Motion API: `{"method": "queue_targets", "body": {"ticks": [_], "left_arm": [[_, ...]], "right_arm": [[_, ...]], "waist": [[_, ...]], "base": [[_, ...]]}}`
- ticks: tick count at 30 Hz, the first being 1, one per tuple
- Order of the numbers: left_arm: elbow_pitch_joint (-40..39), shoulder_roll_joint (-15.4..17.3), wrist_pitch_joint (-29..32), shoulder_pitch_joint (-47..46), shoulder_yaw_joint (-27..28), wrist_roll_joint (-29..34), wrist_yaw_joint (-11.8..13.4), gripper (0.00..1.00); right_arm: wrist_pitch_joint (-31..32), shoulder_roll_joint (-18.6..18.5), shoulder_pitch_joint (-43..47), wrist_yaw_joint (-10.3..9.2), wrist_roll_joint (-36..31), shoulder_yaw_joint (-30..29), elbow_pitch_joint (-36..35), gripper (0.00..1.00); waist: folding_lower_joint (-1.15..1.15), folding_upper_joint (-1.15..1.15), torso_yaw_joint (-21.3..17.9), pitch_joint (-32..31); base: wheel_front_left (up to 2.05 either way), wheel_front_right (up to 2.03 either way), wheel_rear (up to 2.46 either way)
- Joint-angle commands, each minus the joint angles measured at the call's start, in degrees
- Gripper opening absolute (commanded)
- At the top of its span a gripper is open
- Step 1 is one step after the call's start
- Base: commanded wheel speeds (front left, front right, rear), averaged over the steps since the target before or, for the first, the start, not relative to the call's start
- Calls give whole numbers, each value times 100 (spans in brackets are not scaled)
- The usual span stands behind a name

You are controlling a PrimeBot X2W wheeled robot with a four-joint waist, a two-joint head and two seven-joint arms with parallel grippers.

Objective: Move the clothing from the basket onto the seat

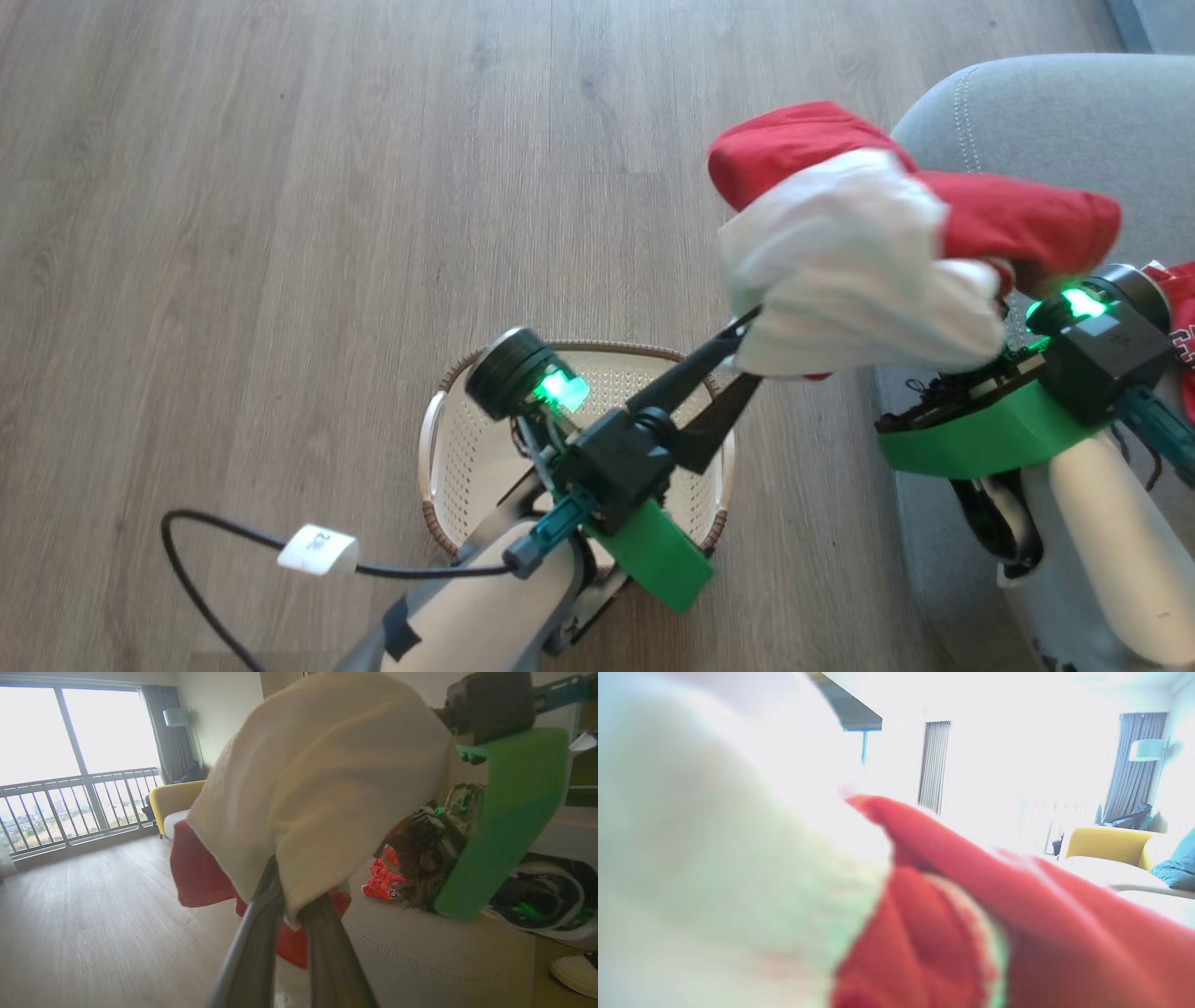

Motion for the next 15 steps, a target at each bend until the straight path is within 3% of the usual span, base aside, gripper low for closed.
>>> {"method": "queue_targets", "body": {"ticks": [1, 15], "left_arm": [[-107, 17, -26, -42, 230, 50, -5, 0], [219, 17, -26, 192, 248, 408, -321, 0]], "right_arm": [[-13, 58, -26, -1, -21, -10, -262, 0], [-13, 95, 67, -1, 4, -175, -385, 0]], "waist": [[0, 0, -2, -6], [0, 0, -28, -12]], "base": [[0, 0, 0], [0, 0, 0]]}}
